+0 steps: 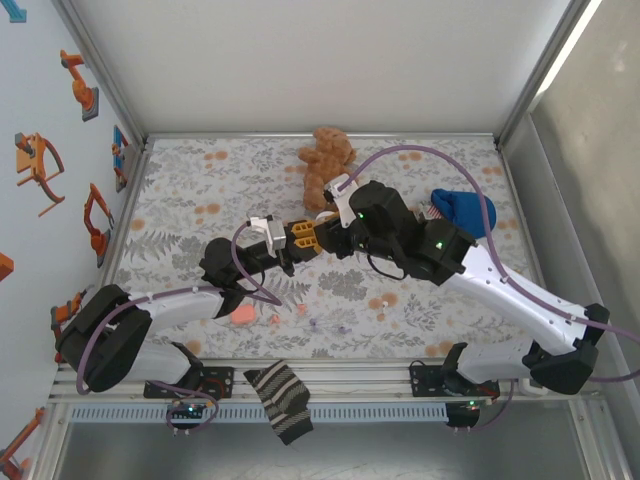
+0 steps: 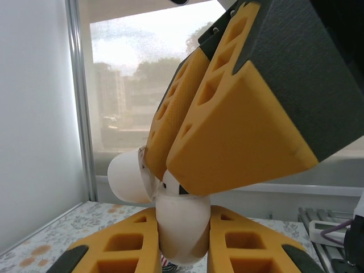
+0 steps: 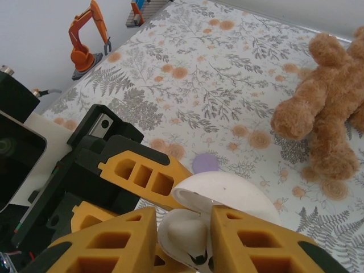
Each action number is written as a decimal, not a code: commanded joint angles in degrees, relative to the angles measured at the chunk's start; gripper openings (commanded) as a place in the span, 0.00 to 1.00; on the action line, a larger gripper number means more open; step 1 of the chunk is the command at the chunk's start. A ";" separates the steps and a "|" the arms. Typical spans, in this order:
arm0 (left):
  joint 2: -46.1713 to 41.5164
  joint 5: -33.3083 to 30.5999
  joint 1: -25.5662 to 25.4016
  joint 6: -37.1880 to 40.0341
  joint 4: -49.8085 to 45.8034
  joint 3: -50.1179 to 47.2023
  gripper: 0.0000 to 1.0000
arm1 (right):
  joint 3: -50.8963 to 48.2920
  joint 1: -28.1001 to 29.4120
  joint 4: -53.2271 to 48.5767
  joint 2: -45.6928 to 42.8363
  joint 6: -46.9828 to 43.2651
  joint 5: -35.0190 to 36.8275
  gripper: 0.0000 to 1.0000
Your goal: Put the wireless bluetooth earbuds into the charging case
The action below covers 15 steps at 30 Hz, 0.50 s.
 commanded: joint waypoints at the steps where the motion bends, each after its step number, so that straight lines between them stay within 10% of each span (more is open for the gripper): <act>1: -0.45 0.79 -0.24 -0.47 3.24 0.59 0.06 | 2.28 0.26 -2.21 -0.10 -0.06 1.54 0.33; 15: -1.03 -0.52 -0.22 -0.04 3.21 -1.49 0.06 | 4.52 0.27 -2.32 -4.30 1.78 3.43 0.46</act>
